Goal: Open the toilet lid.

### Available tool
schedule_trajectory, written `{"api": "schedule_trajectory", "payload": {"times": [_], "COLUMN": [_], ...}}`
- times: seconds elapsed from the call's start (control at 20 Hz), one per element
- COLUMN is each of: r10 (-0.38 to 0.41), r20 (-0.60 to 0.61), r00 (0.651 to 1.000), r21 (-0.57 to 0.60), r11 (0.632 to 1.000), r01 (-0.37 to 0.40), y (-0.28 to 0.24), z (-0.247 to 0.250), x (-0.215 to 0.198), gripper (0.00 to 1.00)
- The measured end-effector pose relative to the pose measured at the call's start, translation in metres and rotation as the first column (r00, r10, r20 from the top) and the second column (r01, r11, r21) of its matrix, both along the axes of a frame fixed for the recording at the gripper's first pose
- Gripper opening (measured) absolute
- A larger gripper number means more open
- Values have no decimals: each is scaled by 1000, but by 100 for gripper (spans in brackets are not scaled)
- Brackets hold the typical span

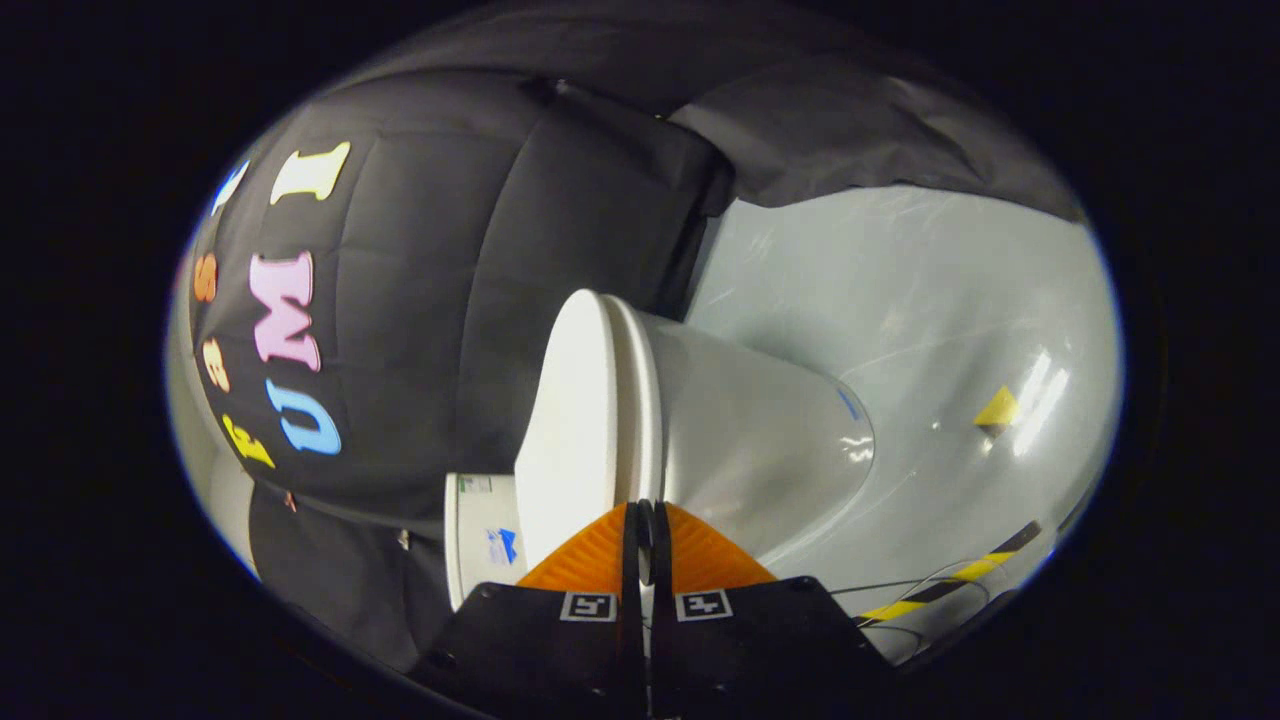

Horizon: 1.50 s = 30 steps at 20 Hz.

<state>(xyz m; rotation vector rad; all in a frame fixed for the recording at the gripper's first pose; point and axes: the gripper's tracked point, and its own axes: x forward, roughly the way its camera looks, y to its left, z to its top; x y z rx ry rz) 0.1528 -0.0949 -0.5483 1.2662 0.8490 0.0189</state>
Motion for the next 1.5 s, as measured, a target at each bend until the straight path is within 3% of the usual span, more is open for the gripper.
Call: {"api": "schedule_trajectory", "payload": {"times": [0.25,0.75,1.2,1.5], "r10": [15,68,119,146], "r20": [-39,62,148,171], "r00": [999,996,982,974], "r21": [-157,-389,-587,-698], "r11": [987,921,810,716], "r01": [-21,-38,-10,15], "y": [5,33,95,146], "z": [21,146,244,293], "x": [0,13,19,20], "gripper": [7,5,6,5]}}
